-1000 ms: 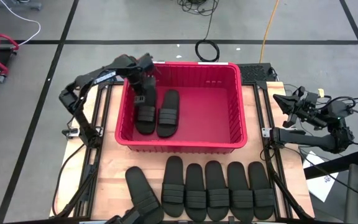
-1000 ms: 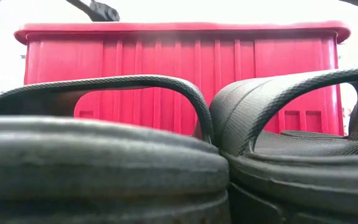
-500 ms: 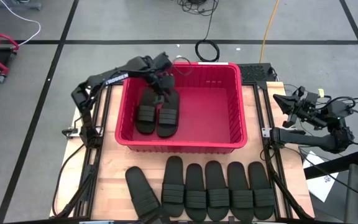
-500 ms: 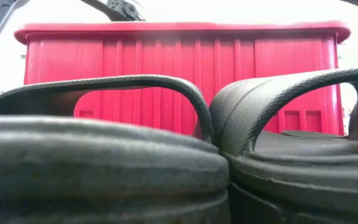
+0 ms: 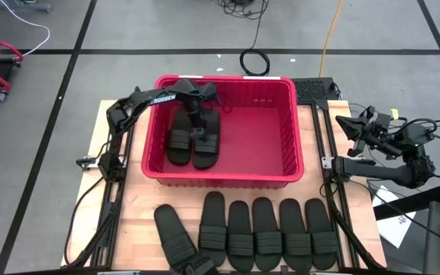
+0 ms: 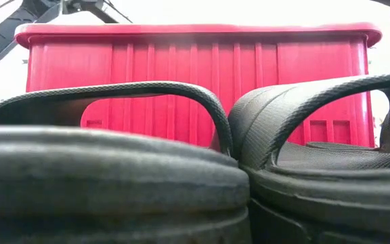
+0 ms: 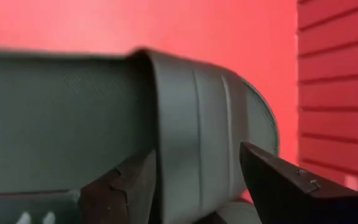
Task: Pick and place slides into bin
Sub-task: Adjust the black slides in the bin
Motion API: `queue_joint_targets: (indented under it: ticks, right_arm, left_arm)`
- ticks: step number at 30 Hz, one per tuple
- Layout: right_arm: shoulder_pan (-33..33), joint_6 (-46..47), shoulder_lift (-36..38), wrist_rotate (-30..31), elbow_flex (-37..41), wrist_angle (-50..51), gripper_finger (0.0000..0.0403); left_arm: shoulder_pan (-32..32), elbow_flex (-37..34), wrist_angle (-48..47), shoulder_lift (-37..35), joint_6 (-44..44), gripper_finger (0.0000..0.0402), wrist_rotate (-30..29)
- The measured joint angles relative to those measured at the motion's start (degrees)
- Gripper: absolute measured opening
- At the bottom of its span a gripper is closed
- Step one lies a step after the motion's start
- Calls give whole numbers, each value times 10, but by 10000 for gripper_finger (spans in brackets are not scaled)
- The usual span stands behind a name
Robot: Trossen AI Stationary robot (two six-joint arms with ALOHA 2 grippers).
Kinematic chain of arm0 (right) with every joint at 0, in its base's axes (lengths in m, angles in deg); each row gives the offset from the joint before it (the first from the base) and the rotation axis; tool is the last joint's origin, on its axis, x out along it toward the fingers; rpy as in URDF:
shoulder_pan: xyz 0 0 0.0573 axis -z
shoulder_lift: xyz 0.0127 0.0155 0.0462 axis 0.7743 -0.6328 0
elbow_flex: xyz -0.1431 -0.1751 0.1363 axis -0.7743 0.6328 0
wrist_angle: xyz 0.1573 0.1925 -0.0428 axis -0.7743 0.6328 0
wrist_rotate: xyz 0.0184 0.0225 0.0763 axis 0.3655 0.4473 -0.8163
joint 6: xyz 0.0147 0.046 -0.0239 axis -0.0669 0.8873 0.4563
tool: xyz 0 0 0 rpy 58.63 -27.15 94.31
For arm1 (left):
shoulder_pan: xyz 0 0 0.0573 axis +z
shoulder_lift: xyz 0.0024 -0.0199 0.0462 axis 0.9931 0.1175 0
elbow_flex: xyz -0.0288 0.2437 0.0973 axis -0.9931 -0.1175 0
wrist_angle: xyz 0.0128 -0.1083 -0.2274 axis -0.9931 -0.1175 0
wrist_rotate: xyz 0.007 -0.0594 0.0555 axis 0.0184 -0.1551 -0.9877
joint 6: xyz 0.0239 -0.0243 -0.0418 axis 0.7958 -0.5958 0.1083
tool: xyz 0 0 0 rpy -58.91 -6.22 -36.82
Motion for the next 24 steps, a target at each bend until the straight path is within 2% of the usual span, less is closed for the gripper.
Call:
queue_joint_targets:
  ticks: [7,9,12,16,24]
  right_arm:
    - [0,-1,0,0,0,1,0]
    - [0,-1,0,0,0,2,0]
    - [0,-2,0,0,0,5,0]
    - [0,-2,0,0,0,5,0]
    - [0,-2,0,0,0,4,0]
  left_arm:
    - [-3,0,2,13,12,221,3]
    - [-5,0,-4,13,26,209,1]
    - [-12,0,-11,13,68,152,-7]
    - [-19,1,-19,10,84,29,-38]
    - [-13,1,-25,10,52,5,-40]
